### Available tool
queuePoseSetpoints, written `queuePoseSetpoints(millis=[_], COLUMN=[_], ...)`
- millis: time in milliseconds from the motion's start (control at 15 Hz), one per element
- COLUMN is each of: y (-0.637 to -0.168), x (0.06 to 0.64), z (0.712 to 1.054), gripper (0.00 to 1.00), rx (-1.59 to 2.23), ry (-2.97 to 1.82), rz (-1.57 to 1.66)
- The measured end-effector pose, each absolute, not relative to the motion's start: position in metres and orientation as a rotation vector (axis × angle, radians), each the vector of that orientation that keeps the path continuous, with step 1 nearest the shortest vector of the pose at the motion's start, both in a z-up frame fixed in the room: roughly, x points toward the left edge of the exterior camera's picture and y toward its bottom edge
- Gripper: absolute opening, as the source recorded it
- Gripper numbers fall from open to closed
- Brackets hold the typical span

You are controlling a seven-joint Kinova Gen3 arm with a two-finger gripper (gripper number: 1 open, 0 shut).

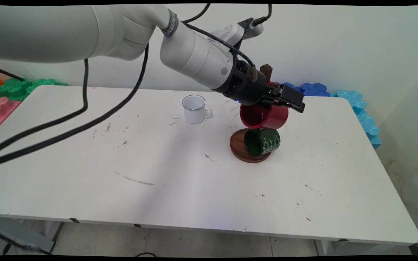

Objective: Pick up the red mug from the rack

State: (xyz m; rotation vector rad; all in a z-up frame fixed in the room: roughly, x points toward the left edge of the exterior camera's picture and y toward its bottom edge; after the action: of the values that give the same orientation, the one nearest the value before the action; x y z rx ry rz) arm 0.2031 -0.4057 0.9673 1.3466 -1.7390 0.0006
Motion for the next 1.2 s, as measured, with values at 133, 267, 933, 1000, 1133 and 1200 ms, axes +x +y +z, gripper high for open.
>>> queuePoseSetpoints(millis=[133, 267, 933, 1000, 1133, 1200], y=[-0.406, -0.406, -0.4, -0.4, -0.4, -0.4], x=[0.201, 0.2, 0.192, 0.192, 0.191, 0.191], z=[0.966, 0.965, 0.963, 0.962, 0.963, 0.963], gripper=[1.0, 1.0, 0.0, 0.0, 0.0, 0.0], rx=[1.369, 1.387, 1.445, 1.444, 1.442, 1.439], ry=[-1.723, -1.711, -1.672, -1.673, -1.673, -1.673], rz=[-0.012, -0.023, -0.085, -0.086, -0.088, -0.088])
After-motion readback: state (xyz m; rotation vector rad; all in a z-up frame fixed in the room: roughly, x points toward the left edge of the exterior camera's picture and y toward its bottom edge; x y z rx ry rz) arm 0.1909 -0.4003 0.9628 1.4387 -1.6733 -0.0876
